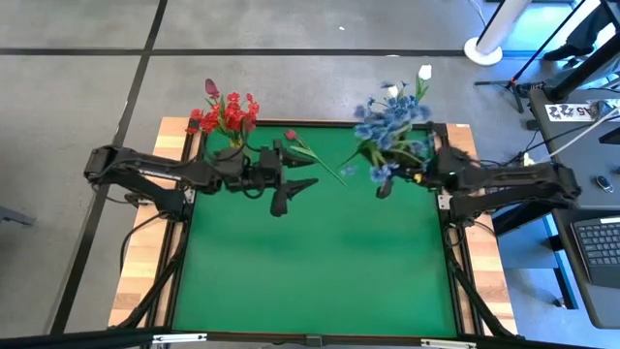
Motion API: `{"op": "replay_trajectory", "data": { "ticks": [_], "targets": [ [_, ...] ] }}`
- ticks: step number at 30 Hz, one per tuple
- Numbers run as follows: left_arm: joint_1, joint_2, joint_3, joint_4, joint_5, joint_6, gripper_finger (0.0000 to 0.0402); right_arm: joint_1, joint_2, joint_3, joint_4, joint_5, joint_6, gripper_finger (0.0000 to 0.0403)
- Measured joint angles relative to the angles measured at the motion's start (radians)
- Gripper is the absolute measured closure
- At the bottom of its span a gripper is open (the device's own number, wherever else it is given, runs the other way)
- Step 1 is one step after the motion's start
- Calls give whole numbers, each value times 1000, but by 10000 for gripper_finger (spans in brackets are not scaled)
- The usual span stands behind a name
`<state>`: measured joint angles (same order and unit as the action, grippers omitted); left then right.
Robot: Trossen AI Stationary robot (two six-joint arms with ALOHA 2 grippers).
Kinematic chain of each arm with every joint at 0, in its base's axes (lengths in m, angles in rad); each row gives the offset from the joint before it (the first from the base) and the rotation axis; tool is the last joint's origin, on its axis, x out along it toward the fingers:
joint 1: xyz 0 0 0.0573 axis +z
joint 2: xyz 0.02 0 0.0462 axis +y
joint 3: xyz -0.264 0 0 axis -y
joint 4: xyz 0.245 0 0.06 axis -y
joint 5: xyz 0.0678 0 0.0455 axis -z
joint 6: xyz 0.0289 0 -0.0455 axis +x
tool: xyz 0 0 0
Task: Sort flowers into vase by color
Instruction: Put the blue flower into the transparent vase
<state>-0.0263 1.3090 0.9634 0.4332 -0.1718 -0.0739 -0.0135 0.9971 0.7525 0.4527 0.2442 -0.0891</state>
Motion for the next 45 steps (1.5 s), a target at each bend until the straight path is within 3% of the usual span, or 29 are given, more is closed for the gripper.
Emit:
{"op": "replay_trajectory", "data": {
  "ticks": [5, 10, 15, 21, 26, 29, 37, 40, 45],
  "targets": [
    [-32, -78, 0, -153, -107, 28, 168, 0, -161, 0, -185, 193, -67, 398],
    [-47, -106, 0, -224, -116, 33, 172, -30, -279, 0, -369, 343, -100, 400],
    [-34, -106, 0, -235, -125, 41, 172, -119, -344, 0, -535, 365, -72, 401],
    [-5, -107, -18, -214, -120, 47, 172, -260, -367, 49, -591, 376, -72, 401],
    [17, -109, -101, -66, -6, 55, 173, -407, -336, 98, -580, 375, -104, 401],
    [49, -115, -158, 10, 24, 49, 173, -517, -315, 104, -585, 335, -118, 401],
    [118, -119, -246, 65, 115, -2, 173, -842, -267, 105, -622, 50, -72, 401],
    [124, -119, -255, 81, 131, -2, 173, -893, -264, 105, -617, -29, -67, 401],
    [126, -119, -258, 121, 169, -2, 173, -898, -226, 103, -623, -72, 1, 401]
  ]
}}
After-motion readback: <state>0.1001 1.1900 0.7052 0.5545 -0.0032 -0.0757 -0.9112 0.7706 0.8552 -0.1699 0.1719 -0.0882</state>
